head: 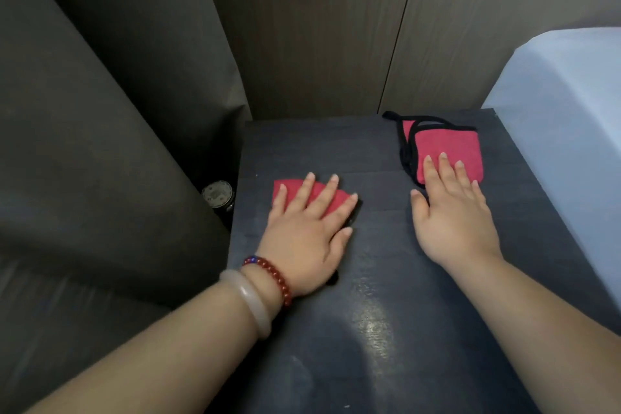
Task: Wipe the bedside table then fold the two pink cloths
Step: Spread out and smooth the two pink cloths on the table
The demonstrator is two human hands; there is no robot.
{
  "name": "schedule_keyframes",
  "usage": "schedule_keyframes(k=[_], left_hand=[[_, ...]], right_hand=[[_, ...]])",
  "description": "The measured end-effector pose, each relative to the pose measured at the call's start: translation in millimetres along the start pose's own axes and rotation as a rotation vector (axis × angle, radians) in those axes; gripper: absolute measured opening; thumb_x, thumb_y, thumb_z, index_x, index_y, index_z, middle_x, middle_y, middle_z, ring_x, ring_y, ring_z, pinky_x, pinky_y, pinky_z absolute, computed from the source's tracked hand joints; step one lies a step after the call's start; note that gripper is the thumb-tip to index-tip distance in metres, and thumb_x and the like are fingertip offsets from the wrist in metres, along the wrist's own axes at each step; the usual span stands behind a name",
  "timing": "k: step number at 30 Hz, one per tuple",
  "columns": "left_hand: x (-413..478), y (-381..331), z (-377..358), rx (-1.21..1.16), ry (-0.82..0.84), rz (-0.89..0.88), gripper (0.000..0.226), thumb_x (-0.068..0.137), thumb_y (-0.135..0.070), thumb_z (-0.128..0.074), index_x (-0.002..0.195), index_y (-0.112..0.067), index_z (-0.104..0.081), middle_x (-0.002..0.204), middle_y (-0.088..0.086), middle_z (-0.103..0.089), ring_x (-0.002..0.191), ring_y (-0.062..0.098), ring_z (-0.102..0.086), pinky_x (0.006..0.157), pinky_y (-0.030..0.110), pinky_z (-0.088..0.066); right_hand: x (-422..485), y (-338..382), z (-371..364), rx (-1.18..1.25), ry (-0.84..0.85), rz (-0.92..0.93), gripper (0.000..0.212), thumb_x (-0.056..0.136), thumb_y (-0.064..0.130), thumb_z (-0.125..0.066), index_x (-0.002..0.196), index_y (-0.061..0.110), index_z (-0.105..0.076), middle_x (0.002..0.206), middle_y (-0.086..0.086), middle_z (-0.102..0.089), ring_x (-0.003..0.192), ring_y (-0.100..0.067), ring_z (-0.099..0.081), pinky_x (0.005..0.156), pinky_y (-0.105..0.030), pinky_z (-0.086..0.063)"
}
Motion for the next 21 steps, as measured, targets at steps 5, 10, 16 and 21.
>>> schedule_keyframes(k=[5,10,16,21], left_hand=[[62,71,7,-0.03,0.121,0.09,0.049,0.101,-0.048,-0.017,0.149,-0.048,-0.011,0.163,-0.008,0.003,0.149,0.023,0.007,0.117,0.053,0.002],[63,63,2,0.011,0.155,0.138,0.05,0.101,-0.048,-0.021,0.15,-0.047,-0.009,0.163,-0.007,0.006,0.148,0.028,0.01,0.116,0.055,0.006],[-70,-33,-16,0.007,0.115,-0.239,0.053,0.096,-0.052,-0.017,0.149,-0.048,-0.015,0.162,-0.009,-0.002,0.148,0.027,0.008,0.116,0.055,0.006],[-3,20,-1,0.045,0.135,-0.081,0.051,0.1,-0.051,-0.017,0.15,-0.048,-0.008,0.162,-0.01,0.005,0.148,0.022,0.01,0.118,0.052,0.004]], right_hand=[[2,-1,-1,-0.005,0.005,0.005,0.059,0.099,0.042,-0.02,0.154,0.024,-0.006,0.162,0.002,-0.001,0.148,-0.018,0.002,0.121,-0.037,-0.002],[1,-3,-1,0.0,0.015,-0.004,0.06,0.099,0.041,-0.022,0.154,0.024,-0.006,0.162,0.003,-0.001,0.148,-0.017,0.002,0.121,-0.036,-0.001],[0,-1,1,-0.002,0.02,-0.008,0.06,0.099,0.041,-0.021,0.154,0.023,-0.005,0.162,0.003,-0.001,0.148,-0.018,0.002,0.121,-0.036,-0.001],[0,1,2,-0.006,0.015,0.002,0.06,0.099,0.04,-0.021,0.154,0.022,-0.006,0.162,0.002,-0.002,0.148,-0.019,0.001,0.121,-0.037,-0.002]])
Point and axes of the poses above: each hand's wrist, its own x-axis towards the middle knuckle, its own z-axis out of the back of the hand, y = z × x, the point moved 9 cm from there along x, towards the middle knuckle
